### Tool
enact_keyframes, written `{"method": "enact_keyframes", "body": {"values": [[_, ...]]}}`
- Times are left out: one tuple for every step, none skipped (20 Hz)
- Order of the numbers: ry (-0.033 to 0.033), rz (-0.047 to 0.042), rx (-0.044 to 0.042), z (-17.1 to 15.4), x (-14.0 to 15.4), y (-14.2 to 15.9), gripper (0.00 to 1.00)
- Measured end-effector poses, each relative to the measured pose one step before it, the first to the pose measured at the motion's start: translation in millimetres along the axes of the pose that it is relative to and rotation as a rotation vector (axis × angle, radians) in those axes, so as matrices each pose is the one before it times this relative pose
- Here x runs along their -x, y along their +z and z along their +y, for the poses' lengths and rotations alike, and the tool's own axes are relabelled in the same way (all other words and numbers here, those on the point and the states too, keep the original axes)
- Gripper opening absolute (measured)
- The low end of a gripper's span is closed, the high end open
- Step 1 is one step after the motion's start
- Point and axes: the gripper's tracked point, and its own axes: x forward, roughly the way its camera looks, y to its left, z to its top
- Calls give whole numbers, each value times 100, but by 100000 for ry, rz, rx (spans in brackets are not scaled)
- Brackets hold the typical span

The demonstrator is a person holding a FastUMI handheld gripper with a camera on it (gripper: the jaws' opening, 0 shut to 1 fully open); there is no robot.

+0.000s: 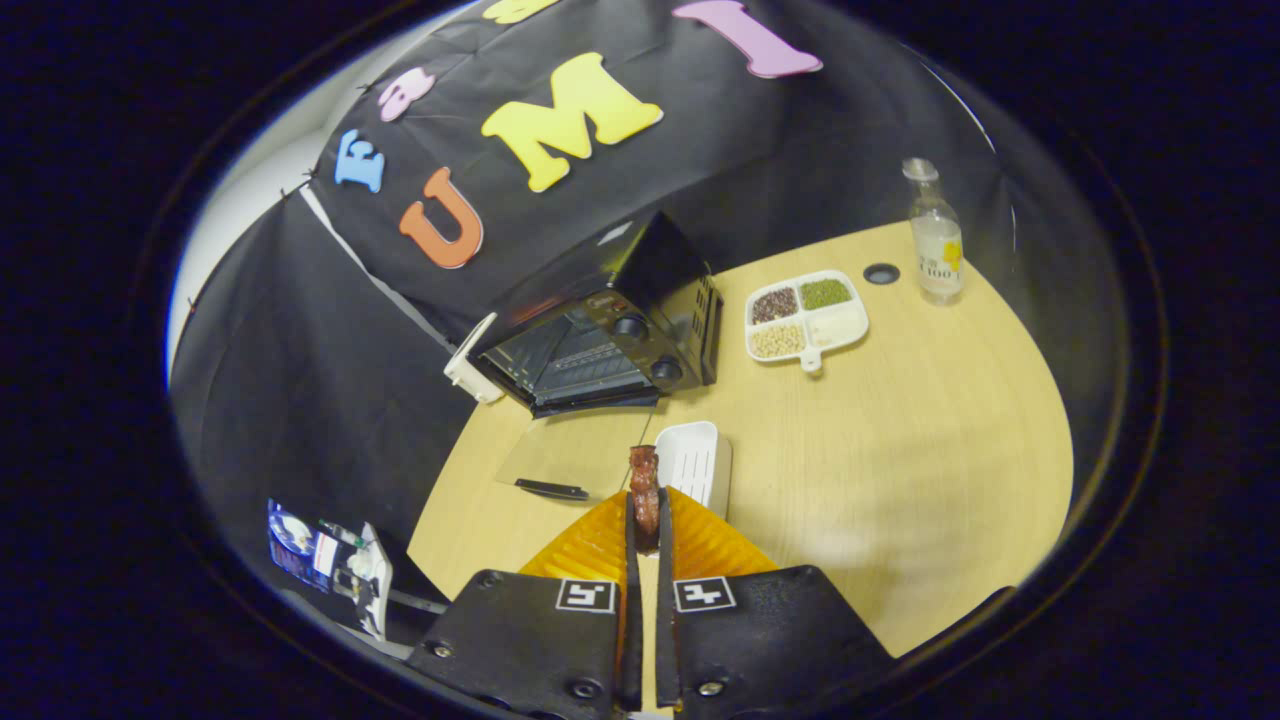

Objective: Open the toaster oven, put the food inside, and close the toaster oven door.

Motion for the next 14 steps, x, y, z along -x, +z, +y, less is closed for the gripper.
{"method": "enact_keyframes", "body": {"values": [[-2077, -1993, 3702, 1051, 625, -17, 8], [-2140, -2063, 3778, 1075, 443, 104, 8], [-2160, -1931, 3977, 1121, 471, 19, 8], [-2186, -1814, 3846, 990, 183, 109, 8], [-1687, -1533, 3357, 941, 75, 101, 8], [-1435, -1829, 3810, 1283, -23, 99, 8], [-1111, -1099, 2727, 1061, -66, 72, 8], [-1452, -617, 2221, 1257, -234, -133, 8], [-1615, -584, 1870, 1028, -358, -56, 8], [-1511, -385, 2152, 974, -420, -103, 8], [-1245, -529, 2608, 954, -523, -7, 8], [-2066, -1082, 2395, 1010, -600, 150, 8], [-1827, -754, 1323, 742, -687, 123, 8], [-1621, -1011, 826, 1013, -905, 91, 8]]}}
